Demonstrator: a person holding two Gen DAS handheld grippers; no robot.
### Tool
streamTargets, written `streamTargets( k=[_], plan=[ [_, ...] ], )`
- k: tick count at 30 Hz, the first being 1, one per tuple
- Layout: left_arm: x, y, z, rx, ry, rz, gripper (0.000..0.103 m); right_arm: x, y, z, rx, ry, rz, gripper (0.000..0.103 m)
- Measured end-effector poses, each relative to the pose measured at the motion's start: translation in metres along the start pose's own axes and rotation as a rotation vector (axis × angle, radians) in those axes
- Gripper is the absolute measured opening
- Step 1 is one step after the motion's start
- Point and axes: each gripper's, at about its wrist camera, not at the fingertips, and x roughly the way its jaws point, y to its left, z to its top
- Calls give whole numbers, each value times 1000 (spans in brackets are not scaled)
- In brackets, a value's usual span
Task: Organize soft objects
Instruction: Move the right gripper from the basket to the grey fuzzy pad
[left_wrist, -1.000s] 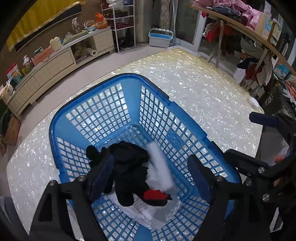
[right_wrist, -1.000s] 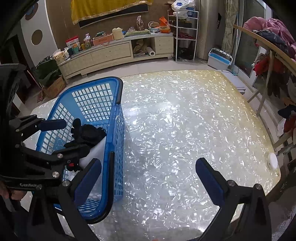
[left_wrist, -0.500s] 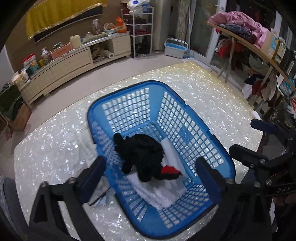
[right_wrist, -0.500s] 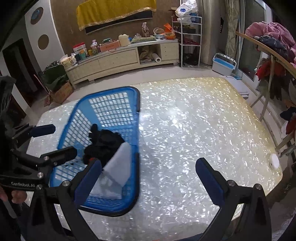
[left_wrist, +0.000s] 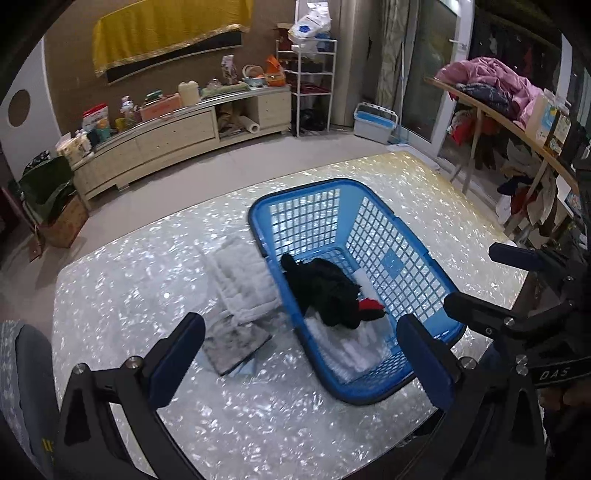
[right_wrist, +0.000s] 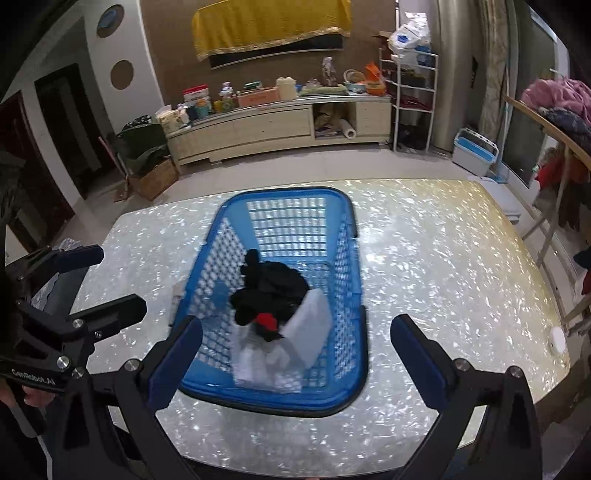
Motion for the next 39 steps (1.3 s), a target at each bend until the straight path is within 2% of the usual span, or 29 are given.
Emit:
streamTargets(
  k=[15, 23, 31, 39],
  plan=[
    [-52, 60, -42, -119, -30, 74, 103, 2, 70, 3, -93, -19, 91, 102],
    [-72, 92, -68, -151, -32, 131, 103, 17, 109, 0, -153, 3, 116, 102],
    [-71, 129, -92, -190, -5, 159, 103, 46, 141, -1, -202, 65, 149, 102],
    [-48, 170, -109, -232, 47, 173, 103, 86, 173, 3, -252, 120, 151, 102]
  ],
)
